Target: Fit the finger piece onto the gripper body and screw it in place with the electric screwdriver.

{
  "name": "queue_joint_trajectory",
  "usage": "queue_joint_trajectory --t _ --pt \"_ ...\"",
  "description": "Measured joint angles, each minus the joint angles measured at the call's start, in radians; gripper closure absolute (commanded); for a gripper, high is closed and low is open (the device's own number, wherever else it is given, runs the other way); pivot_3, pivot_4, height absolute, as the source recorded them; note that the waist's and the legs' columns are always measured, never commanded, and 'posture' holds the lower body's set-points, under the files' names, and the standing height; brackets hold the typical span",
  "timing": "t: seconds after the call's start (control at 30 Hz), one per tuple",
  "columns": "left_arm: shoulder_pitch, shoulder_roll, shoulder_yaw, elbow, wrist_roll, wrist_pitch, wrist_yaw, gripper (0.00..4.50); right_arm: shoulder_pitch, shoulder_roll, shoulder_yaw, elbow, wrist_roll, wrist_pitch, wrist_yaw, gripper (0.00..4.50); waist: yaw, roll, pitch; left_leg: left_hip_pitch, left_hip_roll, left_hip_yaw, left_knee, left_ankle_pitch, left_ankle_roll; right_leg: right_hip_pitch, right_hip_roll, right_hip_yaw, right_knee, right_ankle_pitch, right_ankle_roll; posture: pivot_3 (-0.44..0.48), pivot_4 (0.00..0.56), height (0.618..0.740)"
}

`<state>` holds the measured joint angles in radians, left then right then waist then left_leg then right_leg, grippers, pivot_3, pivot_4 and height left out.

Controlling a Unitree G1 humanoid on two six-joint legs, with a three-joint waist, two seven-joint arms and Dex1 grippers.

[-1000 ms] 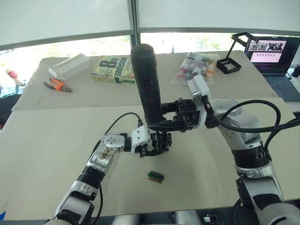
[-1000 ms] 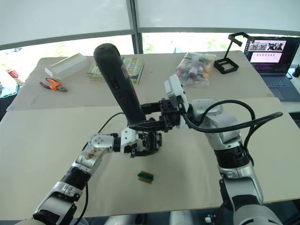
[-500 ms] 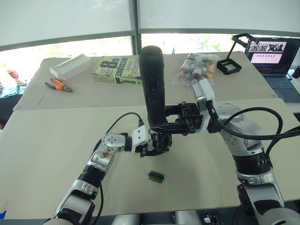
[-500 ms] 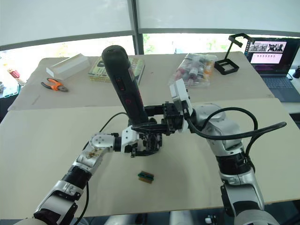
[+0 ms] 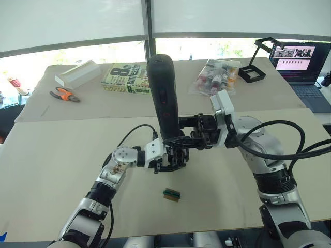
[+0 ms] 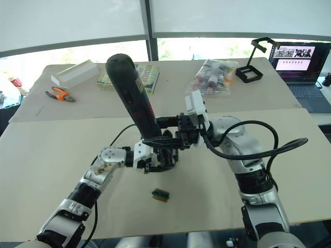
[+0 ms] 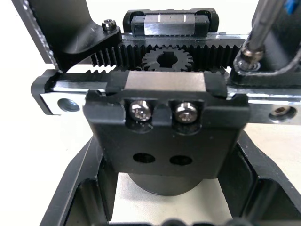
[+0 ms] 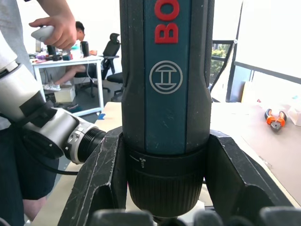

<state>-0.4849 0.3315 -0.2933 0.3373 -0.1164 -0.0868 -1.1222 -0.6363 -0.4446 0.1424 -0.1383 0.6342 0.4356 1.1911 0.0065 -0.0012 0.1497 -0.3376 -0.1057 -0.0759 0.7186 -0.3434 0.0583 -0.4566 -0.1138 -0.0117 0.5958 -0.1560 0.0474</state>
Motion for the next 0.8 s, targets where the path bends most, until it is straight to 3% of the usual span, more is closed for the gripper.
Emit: queue_joint_trajectory --t 0.4,0.8 --pt "-0.001 0.000 -0.002 0.005 0.000 0.000 0.000 2.15 0.029 -0.017 -0.018 -0.013 0.028 0.051 -0.044 2.61 0.002 0.000 -0.003 0.001 0.000 0.000 -0.002 0.000 0.000 0.000 0.000 0.000 0.000 0.000 0.000 0.000 0.150 0.740" --pt "-0.005 0.000 -0.004 0.014 0.001 0.000 -0.001 2.15 0.077 -0.022 -0.010 -0.042 0.013 -0.029 -0.035 2.61 0.002 -0.001 -0.006 0.001 0.000 0.000 -0.002 0.000 0.000 0.001 0.000 0.001 -0.001 0.000 0.000 0.000 0.150 0.740"
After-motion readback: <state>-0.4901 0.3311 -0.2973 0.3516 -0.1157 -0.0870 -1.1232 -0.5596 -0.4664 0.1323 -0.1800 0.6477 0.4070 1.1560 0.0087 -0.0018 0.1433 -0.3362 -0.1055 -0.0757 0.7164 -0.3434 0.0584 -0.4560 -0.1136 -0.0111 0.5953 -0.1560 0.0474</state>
